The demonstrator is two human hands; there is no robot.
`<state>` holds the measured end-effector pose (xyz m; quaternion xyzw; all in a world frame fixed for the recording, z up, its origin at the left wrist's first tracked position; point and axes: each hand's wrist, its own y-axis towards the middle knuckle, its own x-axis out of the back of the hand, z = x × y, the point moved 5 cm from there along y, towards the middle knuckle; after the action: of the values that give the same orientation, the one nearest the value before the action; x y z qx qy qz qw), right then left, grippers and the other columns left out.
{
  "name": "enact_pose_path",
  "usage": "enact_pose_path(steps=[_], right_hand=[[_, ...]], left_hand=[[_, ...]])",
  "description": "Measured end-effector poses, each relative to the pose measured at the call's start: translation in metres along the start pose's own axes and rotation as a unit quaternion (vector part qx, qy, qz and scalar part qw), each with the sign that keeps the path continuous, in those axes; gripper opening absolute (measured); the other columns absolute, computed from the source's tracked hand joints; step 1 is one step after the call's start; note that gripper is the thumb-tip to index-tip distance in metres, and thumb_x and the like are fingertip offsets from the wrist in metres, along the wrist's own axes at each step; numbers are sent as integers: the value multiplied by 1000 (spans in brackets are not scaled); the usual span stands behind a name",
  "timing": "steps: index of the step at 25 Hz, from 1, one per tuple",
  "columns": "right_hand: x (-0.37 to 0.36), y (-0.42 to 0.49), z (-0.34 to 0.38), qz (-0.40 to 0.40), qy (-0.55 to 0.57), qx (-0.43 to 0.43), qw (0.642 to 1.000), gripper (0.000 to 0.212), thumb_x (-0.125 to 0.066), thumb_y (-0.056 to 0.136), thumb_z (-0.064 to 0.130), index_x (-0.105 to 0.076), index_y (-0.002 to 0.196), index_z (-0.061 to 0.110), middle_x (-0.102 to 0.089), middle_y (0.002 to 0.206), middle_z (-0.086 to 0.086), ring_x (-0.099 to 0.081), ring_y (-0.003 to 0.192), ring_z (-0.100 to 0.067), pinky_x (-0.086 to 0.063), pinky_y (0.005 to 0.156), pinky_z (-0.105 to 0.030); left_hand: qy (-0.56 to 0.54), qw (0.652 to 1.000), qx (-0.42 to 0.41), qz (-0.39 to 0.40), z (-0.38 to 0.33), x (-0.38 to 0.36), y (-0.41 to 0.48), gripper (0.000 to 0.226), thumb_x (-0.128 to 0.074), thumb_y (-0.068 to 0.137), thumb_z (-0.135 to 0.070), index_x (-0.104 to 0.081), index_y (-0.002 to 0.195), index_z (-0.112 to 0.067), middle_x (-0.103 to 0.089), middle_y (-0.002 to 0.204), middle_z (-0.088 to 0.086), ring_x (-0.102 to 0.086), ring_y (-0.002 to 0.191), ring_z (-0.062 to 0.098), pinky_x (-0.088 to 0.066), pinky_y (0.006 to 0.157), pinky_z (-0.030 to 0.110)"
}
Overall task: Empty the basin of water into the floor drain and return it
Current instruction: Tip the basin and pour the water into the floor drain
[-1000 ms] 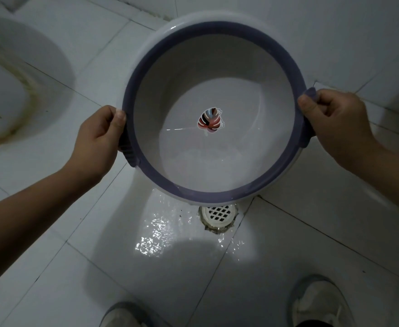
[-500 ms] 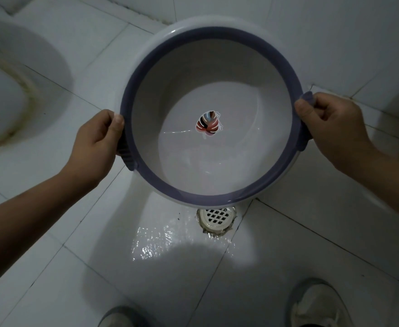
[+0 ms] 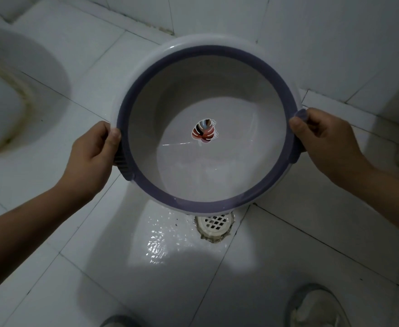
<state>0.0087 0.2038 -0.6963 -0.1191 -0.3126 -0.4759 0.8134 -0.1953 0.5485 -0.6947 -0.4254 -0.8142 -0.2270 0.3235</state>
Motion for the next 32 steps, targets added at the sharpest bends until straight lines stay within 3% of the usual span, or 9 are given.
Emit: enact_pose_path(steps=[4,7,12,18,23,27,32], right_hand=[[1,-2,-2,9,8,-9,1000,52,-49,96,47,-57,88,-3,-64,76,-21,-66,73,-38,-56,71,-56],[1,-4,-1,8,0,-5,1000,51,-48,94,49,-59,91,0,-67,79,-15,-68,74,-30,-58,72,-53],[3,-7,0,4,-10,6,1000,48,-49,93,47,-61,92,1,-68,80,-12,-68,76,-23,-60,73,-45],[5,-16,-7,14,22,-18,1000,36,-54,87,47,-63,98,14,-69,86,8,-67,79,8,-51,68,-5],[7,-18,-11,4,19,-18,1000,30,-56,85,48,-63,95,21,-68,84,15,-65,78,13,-47,65,0],[11,-24,-10,3,20,-4,1000,28,-57,87,48,-64,94,22,-70,78,22,-65,78,14,-43,64,2],[12,-28,-8,9,20,4,1000,23,-61,85,43,-64,90,21,-66,79,38,-62,75,19,-41,63,4]], left_hand=[[12,1000,-17,6,-1,-2,0,32,-35,104,-37,-51,87,-15,-53,74,-6,-53,68,-3,-39,59,20],[12,1000,-21,6,-2,-1,0,31,-35,104,-35,-51,88,-14,-53,74,-6,-53,67,9,-39,59,20],[9,1000,-24,16,-4,0,-1,34,-36,104,-34,-52,88,-9,-54,74,2,-53,68,15,-42,60,25],[23,998,-49,21,-6,5,1,31,-38,103,-32,-50,84,-11,-53,71,2,-51,66,14,-39,58,24],[32,996,-73,47,-6,7,0,32,-38,103,-32,-50,84,-9,-57,73,13,-56,69,32,-45,60,36],[51,993,-94,58,-10,9,-3,31,-38,102,-32,-49,83,-9,-56,71,11,-54,67,29,-41,58,32],[77,986,-124,84,-14,13,-1,34,-39,103,-31,-47,81,-6,-54,67,15,-53,62,31,-42,55,37]])
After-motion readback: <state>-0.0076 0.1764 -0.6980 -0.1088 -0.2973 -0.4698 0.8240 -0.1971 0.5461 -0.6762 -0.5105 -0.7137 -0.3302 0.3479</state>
